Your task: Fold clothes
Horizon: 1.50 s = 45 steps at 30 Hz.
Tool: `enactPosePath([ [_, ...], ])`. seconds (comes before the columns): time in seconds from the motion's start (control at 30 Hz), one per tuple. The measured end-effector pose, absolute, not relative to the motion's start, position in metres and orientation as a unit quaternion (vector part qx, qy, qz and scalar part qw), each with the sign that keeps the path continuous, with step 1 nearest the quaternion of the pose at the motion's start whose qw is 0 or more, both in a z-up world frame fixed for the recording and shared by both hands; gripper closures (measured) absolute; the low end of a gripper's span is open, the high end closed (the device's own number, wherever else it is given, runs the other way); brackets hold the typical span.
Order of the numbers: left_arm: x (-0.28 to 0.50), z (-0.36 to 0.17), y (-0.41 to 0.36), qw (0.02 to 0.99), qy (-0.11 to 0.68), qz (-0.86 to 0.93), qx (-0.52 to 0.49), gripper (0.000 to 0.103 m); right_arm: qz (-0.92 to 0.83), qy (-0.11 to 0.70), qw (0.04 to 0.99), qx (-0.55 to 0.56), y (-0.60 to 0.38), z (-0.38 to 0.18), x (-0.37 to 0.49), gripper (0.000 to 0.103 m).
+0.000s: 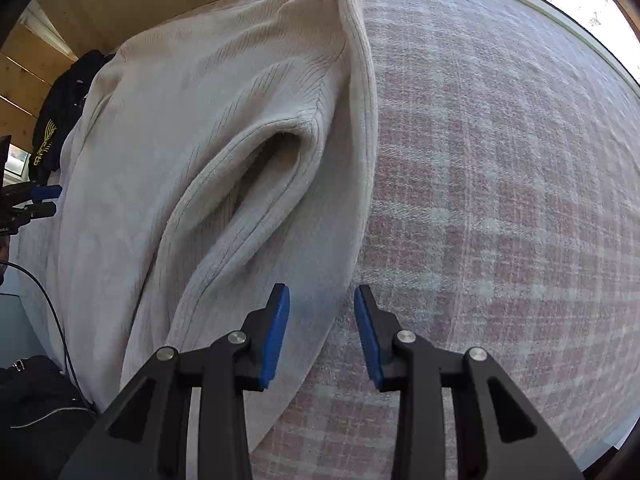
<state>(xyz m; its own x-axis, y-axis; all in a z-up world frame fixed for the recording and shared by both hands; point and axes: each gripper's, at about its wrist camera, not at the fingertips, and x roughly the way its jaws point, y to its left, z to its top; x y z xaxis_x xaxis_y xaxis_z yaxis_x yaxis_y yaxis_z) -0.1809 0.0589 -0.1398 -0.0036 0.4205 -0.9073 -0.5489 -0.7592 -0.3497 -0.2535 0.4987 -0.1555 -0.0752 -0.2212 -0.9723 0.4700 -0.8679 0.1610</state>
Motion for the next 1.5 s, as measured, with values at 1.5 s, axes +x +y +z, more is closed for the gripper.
enactPosePath([
  [1.5, -0.122, -0.154, 0.021, 0.325, -0.036, 0.689, -0.647, 0.050, -0.760, 0.206, 0.241, 0.568, 0.457, -0.090, -0.165, 0.075],
])
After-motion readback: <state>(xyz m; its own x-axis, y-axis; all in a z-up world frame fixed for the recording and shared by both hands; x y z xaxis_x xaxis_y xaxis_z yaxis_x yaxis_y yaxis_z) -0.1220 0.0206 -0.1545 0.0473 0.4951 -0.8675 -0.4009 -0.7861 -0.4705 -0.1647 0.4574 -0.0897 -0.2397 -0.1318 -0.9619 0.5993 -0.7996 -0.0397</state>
